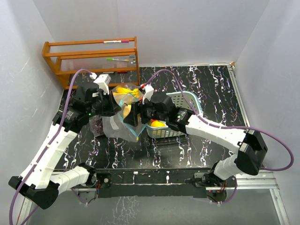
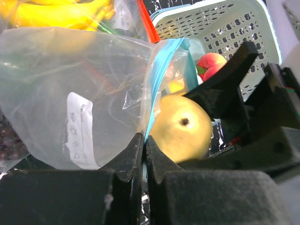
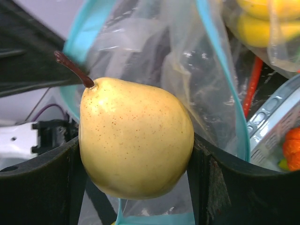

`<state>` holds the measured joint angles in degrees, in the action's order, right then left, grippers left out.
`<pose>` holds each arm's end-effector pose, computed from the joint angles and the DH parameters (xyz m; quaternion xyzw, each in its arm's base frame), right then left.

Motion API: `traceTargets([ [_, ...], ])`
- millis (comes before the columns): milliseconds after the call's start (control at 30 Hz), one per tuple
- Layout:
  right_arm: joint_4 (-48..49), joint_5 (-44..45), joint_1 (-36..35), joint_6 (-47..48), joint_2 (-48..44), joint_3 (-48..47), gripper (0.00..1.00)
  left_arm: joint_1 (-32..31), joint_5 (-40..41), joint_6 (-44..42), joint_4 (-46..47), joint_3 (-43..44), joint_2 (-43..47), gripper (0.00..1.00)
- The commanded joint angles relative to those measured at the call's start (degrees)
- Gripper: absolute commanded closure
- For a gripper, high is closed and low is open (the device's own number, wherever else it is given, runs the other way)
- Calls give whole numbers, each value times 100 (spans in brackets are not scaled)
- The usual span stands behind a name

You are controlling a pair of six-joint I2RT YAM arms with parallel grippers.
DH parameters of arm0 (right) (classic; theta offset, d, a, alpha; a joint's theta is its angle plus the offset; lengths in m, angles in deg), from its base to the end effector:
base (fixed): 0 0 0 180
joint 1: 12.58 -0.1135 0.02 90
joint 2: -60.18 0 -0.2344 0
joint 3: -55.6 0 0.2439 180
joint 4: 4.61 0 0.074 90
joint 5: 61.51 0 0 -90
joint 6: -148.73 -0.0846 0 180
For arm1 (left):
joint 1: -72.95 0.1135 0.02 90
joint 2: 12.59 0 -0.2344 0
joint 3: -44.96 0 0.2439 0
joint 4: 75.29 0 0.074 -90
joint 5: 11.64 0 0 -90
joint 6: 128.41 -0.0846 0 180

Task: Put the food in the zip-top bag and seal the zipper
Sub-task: Place the fake fruit in the zipper food storage bag.

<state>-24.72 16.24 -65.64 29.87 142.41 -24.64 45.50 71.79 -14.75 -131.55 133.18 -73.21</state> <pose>0.2124 0.3123 0.2783 -0.2312 0.7940 0.4308 0.3613 0.2261 -0.1284 0.3550 0.0576 0.8573 -0.2641 0.4382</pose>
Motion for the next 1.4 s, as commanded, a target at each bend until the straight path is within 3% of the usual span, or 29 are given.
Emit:
traceTargets([
  [0, -372, 1112, -225, 192, 203, -691, 61, 30, -232, 85, 78, -8, 229, 100],
  [133, -573, 1486, -310, 184, 315, -806, 51, 35, -290, 95, 42, 59, 233, 100],
  [367, -568, 1550, -319, 199, 20, -682, 8, 33, -331, 146, 32, -4, 312, 100],
  [433, -636, 1627, -318, 226, -68, -669, 2, 37, -345, 165, 48, -40, 331, 100],
  [833, -576, 1474, -340, 368, -1128, -496, 2, 37, -341, 201, 99, -145, 331, 100],
  [1033, -2215, 3206, -277, 198, -1317, -768, 2, 31, -518, 282, 4, 124, 462, 100],
  [1133, -3029, 3603, -68, 54, -1180, -735, 2, 32, -448, 301, -38, 351, 573, 100],
  [1367, -2976, 2930, 626, 88, -864, -147, 2, 34, -625, 309, 42, -44, 728, 100],
])
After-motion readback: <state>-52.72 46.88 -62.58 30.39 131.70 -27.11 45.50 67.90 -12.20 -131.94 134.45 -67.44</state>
